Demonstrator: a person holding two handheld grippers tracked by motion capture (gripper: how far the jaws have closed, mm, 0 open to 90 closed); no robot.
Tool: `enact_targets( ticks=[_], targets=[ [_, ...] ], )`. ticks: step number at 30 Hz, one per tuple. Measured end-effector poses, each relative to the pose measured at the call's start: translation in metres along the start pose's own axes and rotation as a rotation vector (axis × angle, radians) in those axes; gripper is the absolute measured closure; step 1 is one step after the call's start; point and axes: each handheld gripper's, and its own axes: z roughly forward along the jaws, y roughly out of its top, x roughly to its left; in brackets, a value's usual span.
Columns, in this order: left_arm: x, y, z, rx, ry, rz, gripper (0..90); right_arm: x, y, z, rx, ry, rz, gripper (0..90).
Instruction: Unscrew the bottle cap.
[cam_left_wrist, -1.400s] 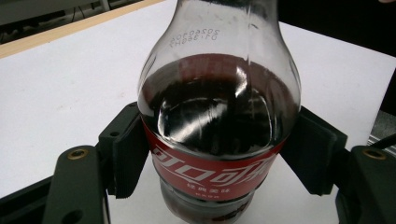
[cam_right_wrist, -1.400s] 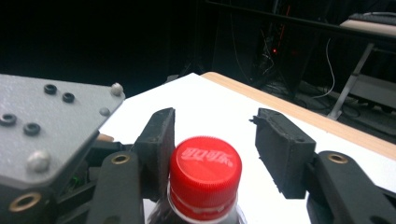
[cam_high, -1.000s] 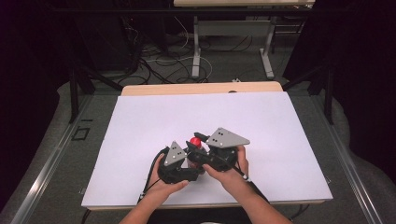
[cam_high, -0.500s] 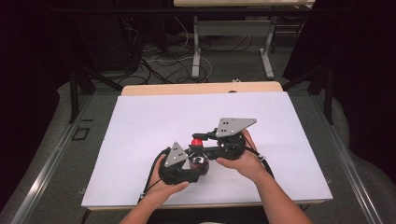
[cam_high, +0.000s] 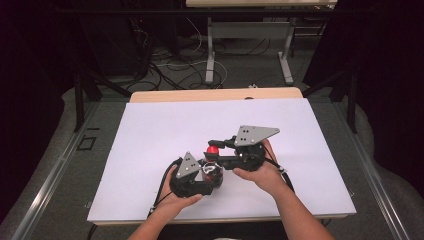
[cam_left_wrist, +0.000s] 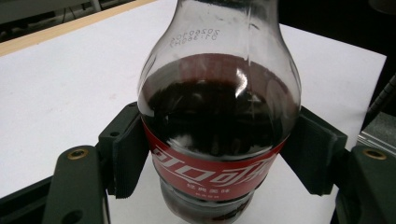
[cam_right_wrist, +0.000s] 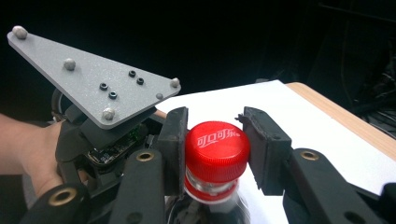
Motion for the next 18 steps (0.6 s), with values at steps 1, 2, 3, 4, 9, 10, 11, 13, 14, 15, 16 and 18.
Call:
enact_targets(
  ticks=[1,2,3,4,9,10,11,13,14,15,16,18],
  targets=[
    [0.002,0.000,0.000,-0.001,0.002,-0.002,30.1,0.000,0.000,-0.001,0.000,-0.010,0.003,61.3],
    [0.003,-0.001,0.000,-0.001,0.005,-0.006,30.1,0.000,0.000,-0.002,-0.002,-0.018,0.005,61.3],
    [0.004,-0.001,0.000,0.000,0.008,-0.013,30.2,0.000,0.000,-0.002,-0.003,-0.025,0.005,61.3],
    [0.005,-0.001,-0.001,-0.003,0.015,-0.017,30.1,0.000,0.000,-0.003,0.000,-0.027,0.010,61.3],
    [0.012,-0.002,-0.003,-0.008,0.033,-0.030,30.1,0.001,-0.002,-0.007,0.010,-0.043,0.006,61.3],
    [0.013,-0.002,-0.003,-0.007,0.039,-0.031,30.1,0.001,-0.002,-0.008,0.014,-0.051,0.008,61.3],
    [0.014,-0.002,-0.004,-0.007,0.042,-0.033,30.1,0.001,-0.003,-0.008,0.008,-0.053,0.007,61.3],
    [0.016,-0.003,-0.004,-0.008,0.050,-0.039,30.1,0.001,-0.004,-0.010,0.015,-0.061,0.013,61.3],
    [0.017,-0.003,-0.004,-0.009,0.054,-0.040,30.1,0.001,-0.005,-0.011,0.029,-0.063,0.014,61.3],
    [0.018,-0.003,-0.005,-0.006,0.056,-0.042,30.1,0.002,-0.006,-0.011,0.021,-0.070,0.016,61.3],
    [0.019,-0.003,-0.005,-0.007,0.061,-0.045,30.1,0.002,-0.007,-0.012,0.028,-0.074,0.016,61.2],
    [0.021,-0.003,-0.006,-0.010,0.068,-0.051,30.1,0.002,-0.008,-0.013,0.034,-0.097,0.025,61.2]
  ],
)
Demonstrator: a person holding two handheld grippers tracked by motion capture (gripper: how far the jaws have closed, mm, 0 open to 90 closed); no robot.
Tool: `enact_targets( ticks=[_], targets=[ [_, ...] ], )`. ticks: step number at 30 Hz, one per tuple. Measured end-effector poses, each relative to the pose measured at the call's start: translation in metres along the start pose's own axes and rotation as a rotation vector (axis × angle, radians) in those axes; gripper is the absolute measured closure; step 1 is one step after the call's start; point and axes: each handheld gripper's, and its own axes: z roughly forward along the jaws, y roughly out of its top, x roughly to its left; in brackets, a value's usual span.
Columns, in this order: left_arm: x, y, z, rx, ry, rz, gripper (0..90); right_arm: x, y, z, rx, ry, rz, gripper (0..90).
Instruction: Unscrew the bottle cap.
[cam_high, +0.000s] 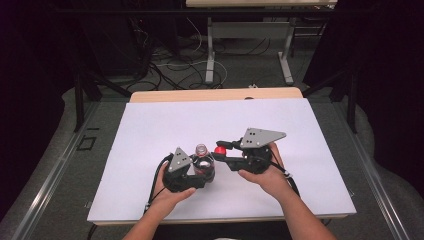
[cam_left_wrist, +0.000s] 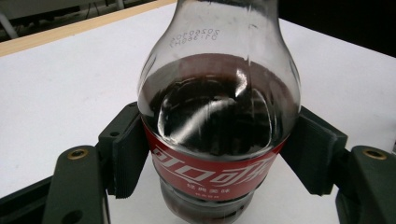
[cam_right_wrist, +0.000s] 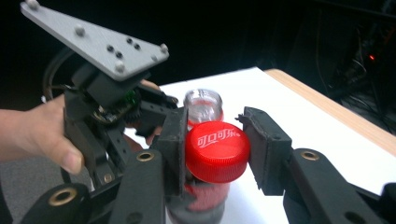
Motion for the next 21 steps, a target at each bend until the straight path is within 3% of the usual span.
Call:
enact_targets(
  ticks=[9,12,15,21],
  targets=[
    [0.007,0.001,-0.002,-0.003,0.024,-0.018,30.1,0.005,-0.011,-0.002,0.095,-0.127,0.043,61.1],
    [0.009,0.000,-0.002,-0.005,0.032,-0.023,30.1,0.006,-0.016,-0.003,0.123,-0.194,0.064,61.1],
    [0.011,0.000,-0.003,-0.008,0.040,-0.029,30.1,0.003,-0.023,-0.005,0.142,-0.251,0.091,61.1],
    [0.014,0.000,-0.003,-0.007,0.061,-0.043,30.1,-0.012,-0.043,-0.015,0.180,-0.310,0.170,61.1]
  ],
)
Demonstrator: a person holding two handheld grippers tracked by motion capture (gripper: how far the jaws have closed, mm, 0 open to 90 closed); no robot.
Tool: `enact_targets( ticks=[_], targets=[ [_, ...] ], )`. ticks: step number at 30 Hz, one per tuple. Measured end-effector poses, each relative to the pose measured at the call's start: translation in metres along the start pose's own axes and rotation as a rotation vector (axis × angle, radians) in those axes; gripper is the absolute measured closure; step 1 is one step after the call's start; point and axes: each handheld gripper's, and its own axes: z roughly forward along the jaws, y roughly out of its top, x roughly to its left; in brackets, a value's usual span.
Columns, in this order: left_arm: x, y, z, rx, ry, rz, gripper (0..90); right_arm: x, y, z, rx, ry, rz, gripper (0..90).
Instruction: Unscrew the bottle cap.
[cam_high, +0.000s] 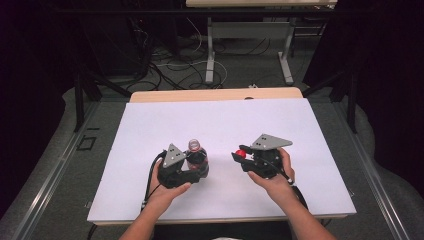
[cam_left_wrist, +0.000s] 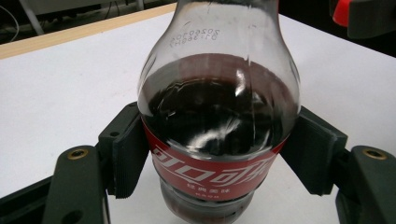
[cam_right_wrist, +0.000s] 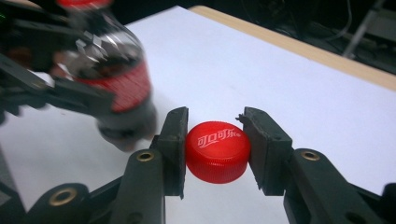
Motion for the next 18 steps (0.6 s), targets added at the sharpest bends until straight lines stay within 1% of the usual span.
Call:
enact_targets(
  ticks=[1,3,7,8,12,13,15,18],
  targets=[
    [0.001,0.000,0.000,0.002,0.003,0.001,30.1,-0.004,-0.003,0.000,0.001,-0.006,0.007,61.1],
    [0.001,0.002,0.002,0.001,0.011,-0.001,30.1,-0.011,-0.009,-0.002,0.013,-0.006,0.038,61.1],
    [0.001,0.008,0.004,-0.007,0.021,0.009,30.1,-0.023,-0.019,-0.003,0.019,-0.024,0.051,61.1],
    [0.002,0.011,0.005,-0.006,0.022,0.011,30.1,-0.025,-0.022,-0.004,0.025,-0.041,0.056,61.1],
    [0.002,0.023,0.011,-0.024,0.028,0.015,30.1,-0.032,-0.031,-0.005,0.040,-0.056,0.078,61.1],
    [0.001,0.027,0.013,-0.030,0.026,0.017,30.1,-0.034,-0.033,-0.005,0.043,-0.054,0.085,61.1],
    [0.001,0.034,0.016,-0.038,0.026,0.020,30.1,-0.037,-0.037,-0.005,0.040,-0.061,0.085,61.1],
    [0.000,0.044,0.023,-0.040,0.029,0.032,30.1,-0.041,-0.042,-0.006,0.042,-0.064,0.099,61.1]
  ],
)
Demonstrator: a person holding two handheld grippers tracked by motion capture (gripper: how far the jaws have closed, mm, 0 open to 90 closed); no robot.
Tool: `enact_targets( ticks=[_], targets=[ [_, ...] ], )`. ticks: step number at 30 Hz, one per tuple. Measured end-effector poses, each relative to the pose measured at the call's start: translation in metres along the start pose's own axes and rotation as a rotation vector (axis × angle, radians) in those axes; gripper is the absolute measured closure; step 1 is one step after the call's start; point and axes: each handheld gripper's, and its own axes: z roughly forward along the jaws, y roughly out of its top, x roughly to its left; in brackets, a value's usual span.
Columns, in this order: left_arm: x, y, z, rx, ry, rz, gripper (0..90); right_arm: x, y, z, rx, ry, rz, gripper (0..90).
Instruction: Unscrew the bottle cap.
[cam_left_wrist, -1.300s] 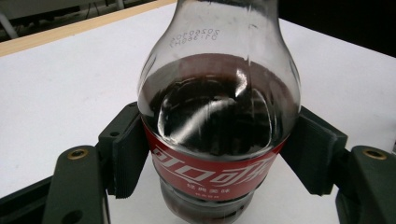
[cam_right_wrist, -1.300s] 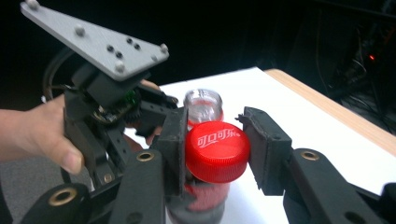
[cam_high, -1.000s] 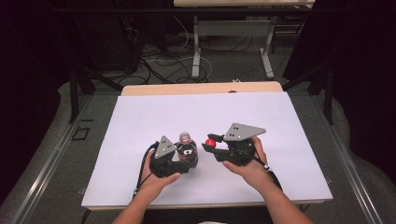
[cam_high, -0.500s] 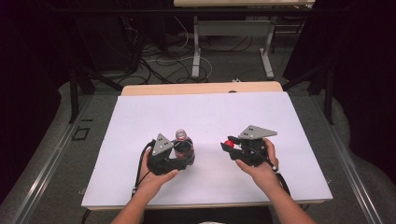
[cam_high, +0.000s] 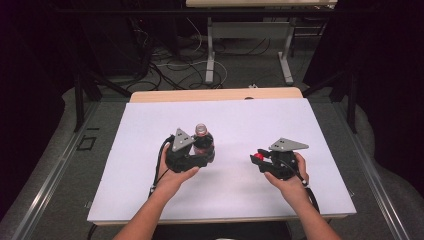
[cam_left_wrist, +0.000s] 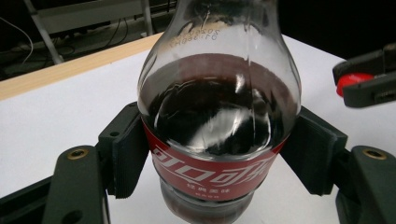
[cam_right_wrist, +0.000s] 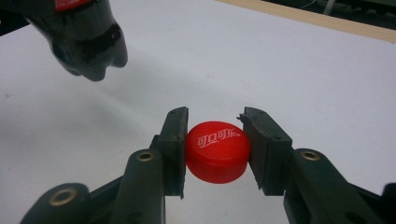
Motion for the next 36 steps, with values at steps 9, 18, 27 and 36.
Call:
enact_targets(
  ticks=[9,18,27,36],
  targets=[
    [0.007,0.020,0.031,0.011,-0.003,-0.015,30.1,-0.006,-0.007,0.000,-0.001,-0.013,0.025,61.1],
    [0.015,0.036,0.067,0.022,0.002,-0.043,30.1,-0.009,-0.011,0.003,-0.002,-0.016,0.028,61.1],
    [0.022,0.039,0.105,0.019,0.001,-0.086,30.0,-0.009,-0.012,0.003,-0.012,-0.013,0.036,61.1],
    [0.029,0.026,0.128,0.043,0.038,-0.082,30.0,-0.010,-0.012,0.003,-0.026,-0.014,0.030,61.1]
  ],
)
